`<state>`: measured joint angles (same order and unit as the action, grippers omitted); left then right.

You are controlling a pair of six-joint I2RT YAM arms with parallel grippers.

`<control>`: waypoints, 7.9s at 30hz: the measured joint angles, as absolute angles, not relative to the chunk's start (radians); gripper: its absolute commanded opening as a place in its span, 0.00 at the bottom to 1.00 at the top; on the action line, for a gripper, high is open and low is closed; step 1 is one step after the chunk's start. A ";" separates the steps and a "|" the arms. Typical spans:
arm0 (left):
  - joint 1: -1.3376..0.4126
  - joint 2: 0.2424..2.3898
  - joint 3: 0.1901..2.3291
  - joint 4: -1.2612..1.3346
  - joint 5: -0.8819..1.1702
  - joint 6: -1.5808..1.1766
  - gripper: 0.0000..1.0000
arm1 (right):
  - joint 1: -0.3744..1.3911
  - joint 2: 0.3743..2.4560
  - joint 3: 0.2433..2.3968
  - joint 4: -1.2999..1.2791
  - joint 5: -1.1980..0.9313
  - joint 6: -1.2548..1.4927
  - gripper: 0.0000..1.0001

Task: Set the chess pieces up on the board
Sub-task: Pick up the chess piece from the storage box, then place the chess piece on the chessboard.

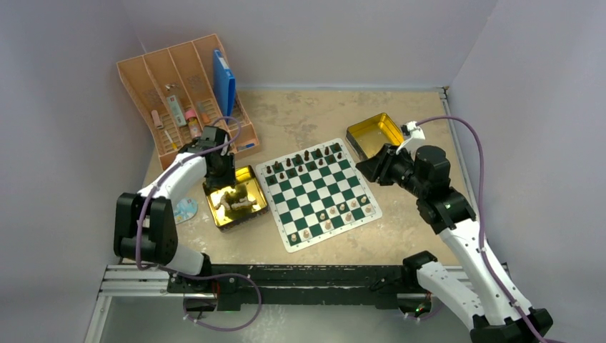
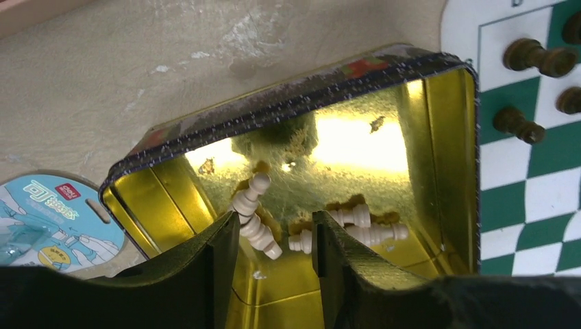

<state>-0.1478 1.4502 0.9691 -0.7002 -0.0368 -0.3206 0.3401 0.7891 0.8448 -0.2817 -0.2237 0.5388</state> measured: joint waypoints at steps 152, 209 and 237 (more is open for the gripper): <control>-0.125 0.683 0.641 -0.452 0.512 -1.506 0.00 | 1.090 1.300 0.630 0.980 -0.038 -0.055 0.47; -0.125 0.697 0.701 -0.502 0.543 -1.527 0.00 | 1.246 1.552 0.607 1.334 0.162 -0.271 0.25; -0.125 0.702 0.701 -0.492 0.558 -1.534 0.00 | 1.250 1.551 0.612 1.383 0.202 -0.215 0.03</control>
<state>-0.1246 0.7021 0.7010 -0.4915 0.5579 -1.5345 1.2503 1.5509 0.6117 1.3830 0.2024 -0.2146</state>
